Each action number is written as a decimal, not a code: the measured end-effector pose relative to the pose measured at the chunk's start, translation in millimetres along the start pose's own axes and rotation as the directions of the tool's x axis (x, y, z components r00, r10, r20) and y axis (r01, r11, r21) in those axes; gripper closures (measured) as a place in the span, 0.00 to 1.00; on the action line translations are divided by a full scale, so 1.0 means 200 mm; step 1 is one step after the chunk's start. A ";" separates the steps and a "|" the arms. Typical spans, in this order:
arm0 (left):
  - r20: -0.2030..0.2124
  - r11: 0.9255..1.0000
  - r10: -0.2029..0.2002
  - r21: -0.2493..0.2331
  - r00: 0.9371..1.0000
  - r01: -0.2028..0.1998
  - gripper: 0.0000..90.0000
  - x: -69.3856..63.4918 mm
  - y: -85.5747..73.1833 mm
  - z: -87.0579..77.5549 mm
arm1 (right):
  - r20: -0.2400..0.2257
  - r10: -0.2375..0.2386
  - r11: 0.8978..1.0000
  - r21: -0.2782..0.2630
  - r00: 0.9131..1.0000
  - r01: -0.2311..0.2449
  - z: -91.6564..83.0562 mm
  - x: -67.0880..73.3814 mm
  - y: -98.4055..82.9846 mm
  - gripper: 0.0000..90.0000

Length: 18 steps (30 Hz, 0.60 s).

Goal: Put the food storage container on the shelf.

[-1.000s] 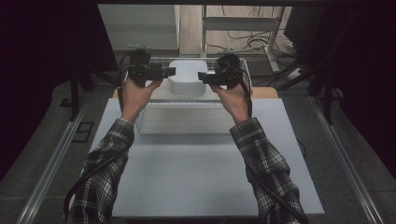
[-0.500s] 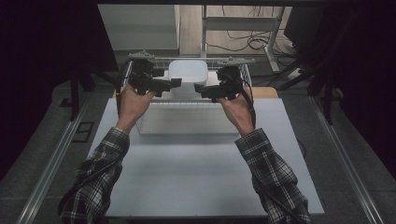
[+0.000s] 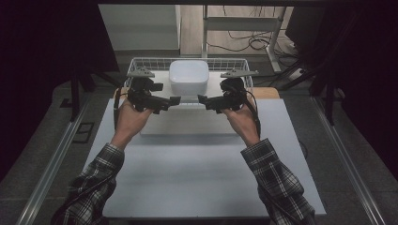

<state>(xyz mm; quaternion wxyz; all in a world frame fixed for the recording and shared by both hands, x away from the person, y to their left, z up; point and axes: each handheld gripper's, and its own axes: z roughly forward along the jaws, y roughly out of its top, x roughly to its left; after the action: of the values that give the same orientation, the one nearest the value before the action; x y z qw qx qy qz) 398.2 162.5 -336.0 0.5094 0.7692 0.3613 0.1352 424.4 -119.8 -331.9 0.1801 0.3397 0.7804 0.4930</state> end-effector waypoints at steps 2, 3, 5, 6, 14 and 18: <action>0.002 1.000 0.001 0.005 1.000 -0.001 0.06 -0.01 -0.03 0.00 | -0.003 -0.012 1.000 0.003 1.000 0.012 -0.01 0.01 -0.01 0.01; 0.002 1.000 0.001 0.005 1.000 -0.001 0.06 -0.01 -0.05 0.00 | -0.005 -0.015 1.000 0.003 1.000 0.015 -0.01 0.01 -0.02 0.01; 0.014 1.000 0.004 -0.002 1.000 -0.004 0.05 -0.03 -0.08 -0.01 | -0.010 -0.025 1.000 0.008 1.000 0.025 -0.02 0.02 -0.03 0.01; 0.014 1.000 0.004 -0.002 1.000 -0.004 0.05 -0.03 -0.08 -0.01 | -0.010 -0.027 1.000 0.009 1.000 0.028 -0.02 0.03 -0.03 0.01; 0.023 0.999 0.044 0.010 0.999 -0.044 0.05 -0.09 -0.16 -0.02 | -0.025 -0.069 0.997 0.023 0.997 0.070 -0.03 0.09 -0.07 0.01; 0.032 0.999 0.042 0.011 0.999 -0.042 0.05 -0.10 -0.19 -0.02 | -0.027 -0.092 0.995 0.030 0.995 0.093 -0.04 0.12 -0.10 0.01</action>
<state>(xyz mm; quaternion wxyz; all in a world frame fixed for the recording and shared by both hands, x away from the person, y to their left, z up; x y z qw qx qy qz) 365.4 160.1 -365.0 0.5075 0.7817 0.3377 0.1315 396.0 -113.9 -344.5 0.1873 0.2999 0.8052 0.4761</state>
